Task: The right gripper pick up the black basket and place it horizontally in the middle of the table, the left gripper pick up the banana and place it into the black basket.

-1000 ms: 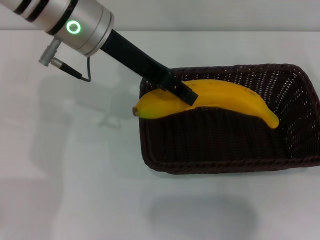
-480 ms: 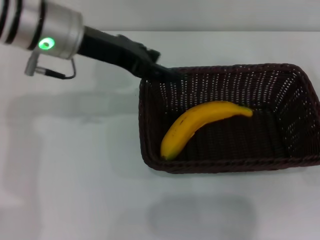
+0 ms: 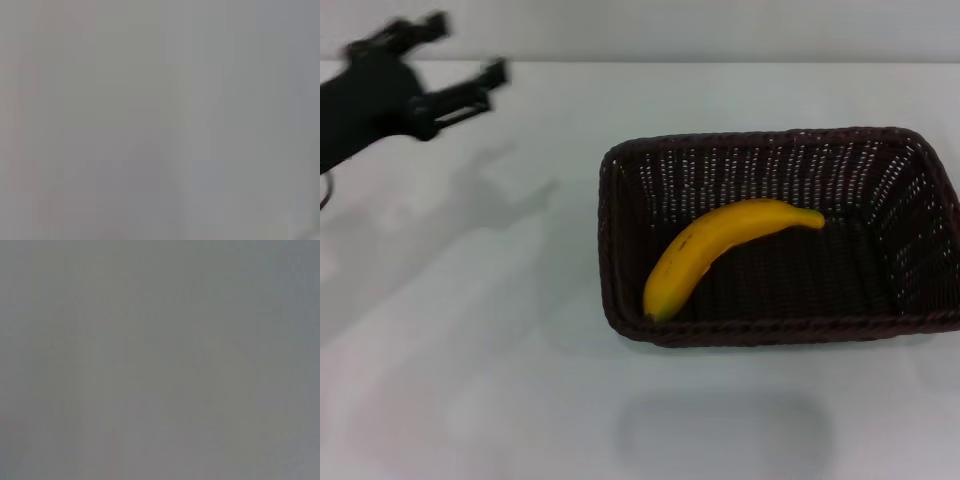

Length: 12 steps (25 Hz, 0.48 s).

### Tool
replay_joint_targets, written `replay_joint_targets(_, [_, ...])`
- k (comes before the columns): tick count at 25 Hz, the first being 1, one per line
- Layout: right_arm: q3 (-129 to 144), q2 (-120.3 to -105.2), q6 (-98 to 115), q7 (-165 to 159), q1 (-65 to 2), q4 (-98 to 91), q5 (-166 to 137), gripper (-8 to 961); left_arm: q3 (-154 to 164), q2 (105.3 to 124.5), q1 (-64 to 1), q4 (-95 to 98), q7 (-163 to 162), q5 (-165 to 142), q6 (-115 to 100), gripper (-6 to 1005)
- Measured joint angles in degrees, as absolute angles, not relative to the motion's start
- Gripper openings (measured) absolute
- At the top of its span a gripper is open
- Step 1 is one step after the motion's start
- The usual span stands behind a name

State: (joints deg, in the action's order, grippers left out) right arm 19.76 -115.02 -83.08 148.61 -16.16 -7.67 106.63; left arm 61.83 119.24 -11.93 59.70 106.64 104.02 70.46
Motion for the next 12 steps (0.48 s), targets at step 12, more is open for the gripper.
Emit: replay_joint_targets(12, [9.30,-115.05,-83.76,156.39,-16.16,-1.89,106.61,753,61.65,119.68,-11.05,10.95,154.49,152.21,85.30,892])
